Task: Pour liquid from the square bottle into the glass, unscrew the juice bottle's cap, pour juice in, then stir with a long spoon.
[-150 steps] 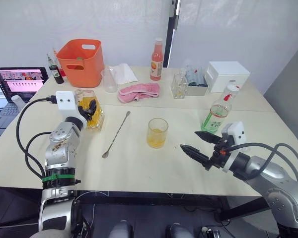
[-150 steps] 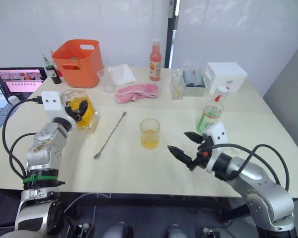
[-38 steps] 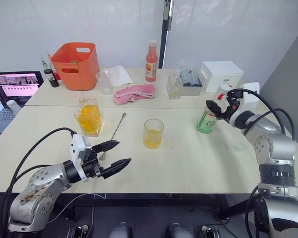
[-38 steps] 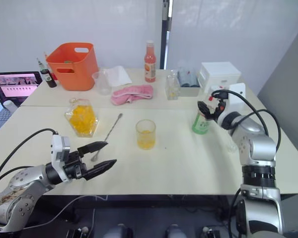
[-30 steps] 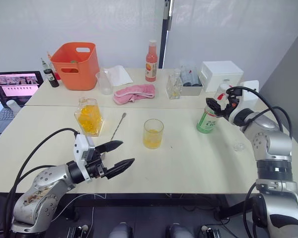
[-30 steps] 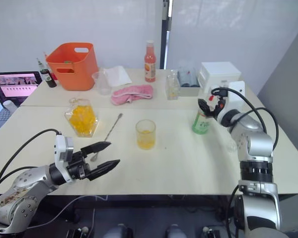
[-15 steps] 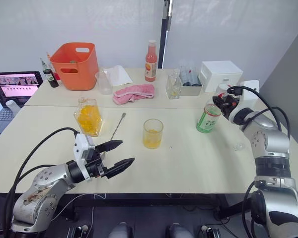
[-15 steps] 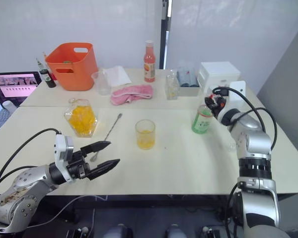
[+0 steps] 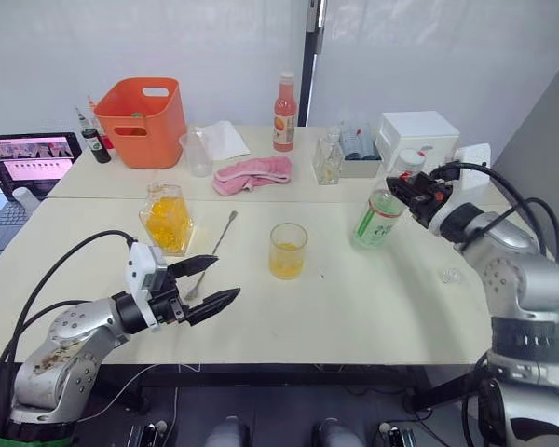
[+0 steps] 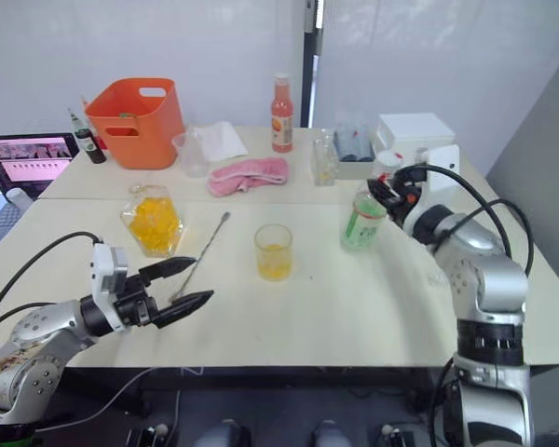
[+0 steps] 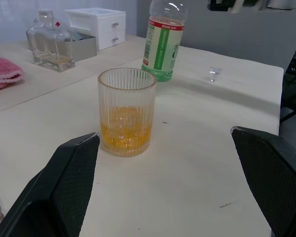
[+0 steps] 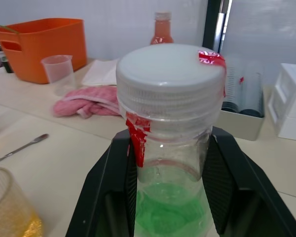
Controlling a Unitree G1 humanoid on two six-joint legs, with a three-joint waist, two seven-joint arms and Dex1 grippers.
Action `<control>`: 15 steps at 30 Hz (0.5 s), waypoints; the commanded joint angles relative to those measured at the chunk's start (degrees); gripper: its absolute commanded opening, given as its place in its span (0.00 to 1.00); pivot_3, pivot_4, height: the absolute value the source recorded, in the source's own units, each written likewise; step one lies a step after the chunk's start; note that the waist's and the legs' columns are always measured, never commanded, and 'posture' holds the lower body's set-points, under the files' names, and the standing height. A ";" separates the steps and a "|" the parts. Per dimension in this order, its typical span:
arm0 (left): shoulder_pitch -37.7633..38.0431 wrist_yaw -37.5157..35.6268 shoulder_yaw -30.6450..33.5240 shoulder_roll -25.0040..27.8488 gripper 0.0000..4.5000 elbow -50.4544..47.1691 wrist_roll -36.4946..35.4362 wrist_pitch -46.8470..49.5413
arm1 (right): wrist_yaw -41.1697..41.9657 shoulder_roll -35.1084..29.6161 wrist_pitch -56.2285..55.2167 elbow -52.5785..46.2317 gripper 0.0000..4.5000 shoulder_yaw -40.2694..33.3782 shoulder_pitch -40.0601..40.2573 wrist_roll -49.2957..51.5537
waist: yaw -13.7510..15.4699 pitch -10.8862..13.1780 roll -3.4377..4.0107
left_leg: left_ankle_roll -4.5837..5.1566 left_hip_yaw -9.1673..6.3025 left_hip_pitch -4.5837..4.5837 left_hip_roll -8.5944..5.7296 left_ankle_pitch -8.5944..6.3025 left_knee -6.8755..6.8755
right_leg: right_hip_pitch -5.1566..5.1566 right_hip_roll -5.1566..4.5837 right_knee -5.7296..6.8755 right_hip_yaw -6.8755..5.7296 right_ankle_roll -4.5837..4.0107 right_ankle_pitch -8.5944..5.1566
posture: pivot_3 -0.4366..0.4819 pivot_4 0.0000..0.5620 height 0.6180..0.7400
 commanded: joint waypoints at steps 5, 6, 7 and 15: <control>-2.68 -2.76 -0.09 0.92 1.00 1.98 0.80 -1.14 | -1.77 -1.63 10.33 -19.39 0.29 -5.12 4.53 14.47 | -0.19 0.00 0.00 | 0.00 0.00 0.03 0.01 0.00 0.00 | 0.01 0.02 0.01 0.00 0.00 0.00 | 0.48 0.27 0.79; -2.98 -3.02 -0.20 0.95 1.00 2.18 0.88 -1.11 | -2.12 -1.54 11.13 -21.20 0.29 -5.48 5.40 16.56 | -0.19 0.00 0.00 | 0.00 0.00 0.03 0.02 0.00 0.00 | 0.01 0.03 0.00 0.00 0.00 -0.01 | 0.48 0.27 0.79; -3.19 -3.21 -0.25 0.98 1.00 2.33 0.91 -1.10 | -2.56 -1.51 11.66 -22.32 0.29 -5.71 5.88 18.05 | -0.20 0.00 0.00 | 0.00 0.00 0.02 0.02 0.00 0.00 | 0.00 0.02 0.00 0.00 0.00 -0.01 | 0.48 0.27 0.79; -4.52 -5.09 -0.56 2.02 1.00 2.41 0.53 -0.38 | -9.46 1.84 12.41 -33.54 0.29 0.63 10.98 27.14 | -0.22 0.00 -0.01 | 0.00 -0.01 0.02 0.02 0.00 0.00 | 0.01 0.03 -0.01 0.01 0.01 -0.01 | 0.48 0.27 0.79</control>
